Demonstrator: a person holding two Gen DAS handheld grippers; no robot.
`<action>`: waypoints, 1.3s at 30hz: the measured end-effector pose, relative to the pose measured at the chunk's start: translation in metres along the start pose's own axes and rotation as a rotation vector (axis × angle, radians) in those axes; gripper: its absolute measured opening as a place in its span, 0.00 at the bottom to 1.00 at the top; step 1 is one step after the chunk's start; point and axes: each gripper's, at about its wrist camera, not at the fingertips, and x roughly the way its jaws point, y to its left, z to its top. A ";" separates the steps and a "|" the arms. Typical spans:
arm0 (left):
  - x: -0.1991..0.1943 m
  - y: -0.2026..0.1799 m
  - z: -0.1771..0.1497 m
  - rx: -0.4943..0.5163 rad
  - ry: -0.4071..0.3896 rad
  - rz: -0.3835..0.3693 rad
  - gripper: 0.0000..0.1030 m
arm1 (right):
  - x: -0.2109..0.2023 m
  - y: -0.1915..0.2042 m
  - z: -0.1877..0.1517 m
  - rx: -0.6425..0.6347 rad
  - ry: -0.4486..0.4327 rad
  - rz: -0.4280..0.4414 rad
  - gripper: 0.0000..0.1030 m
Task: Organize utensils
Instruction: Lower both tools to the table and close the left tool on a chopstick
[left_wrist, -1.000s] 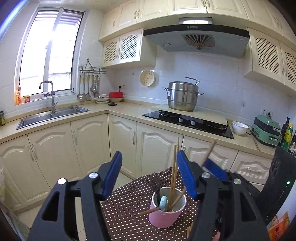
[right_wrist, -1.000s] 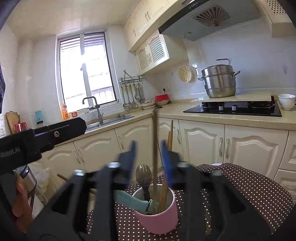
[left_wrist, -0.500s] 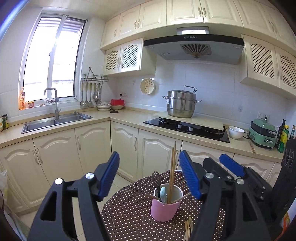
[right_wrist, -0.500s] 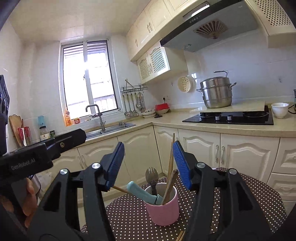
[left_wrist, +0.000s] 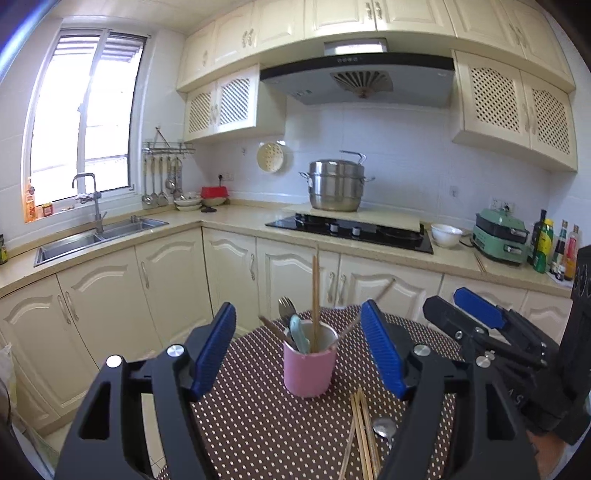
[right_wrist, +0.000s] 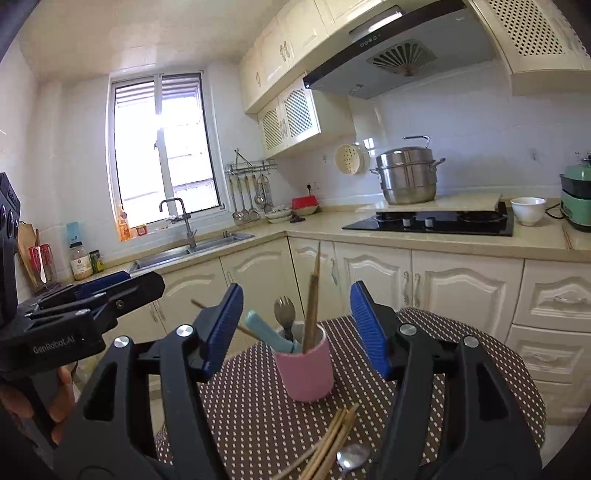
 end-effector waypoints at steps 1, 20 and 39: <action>0.000 -0.002 -0.005 0.006 0.023 -0.025 0.67 | -0.003 -0.003 -0.004 0.004 0.017 -0.010 0.61; 0.097 -0.001 -0.125 -0.003 0.637 -0.278 0.67 | 0.003 -0.053 -0.109 0.125 0.422 -0.104 0.67; 0.180 -0.051 -0.167 0.220 0.726 -0.209 0.37 | 0.031 -0.063 -0.145 0.141 0.545 -0.099 0.67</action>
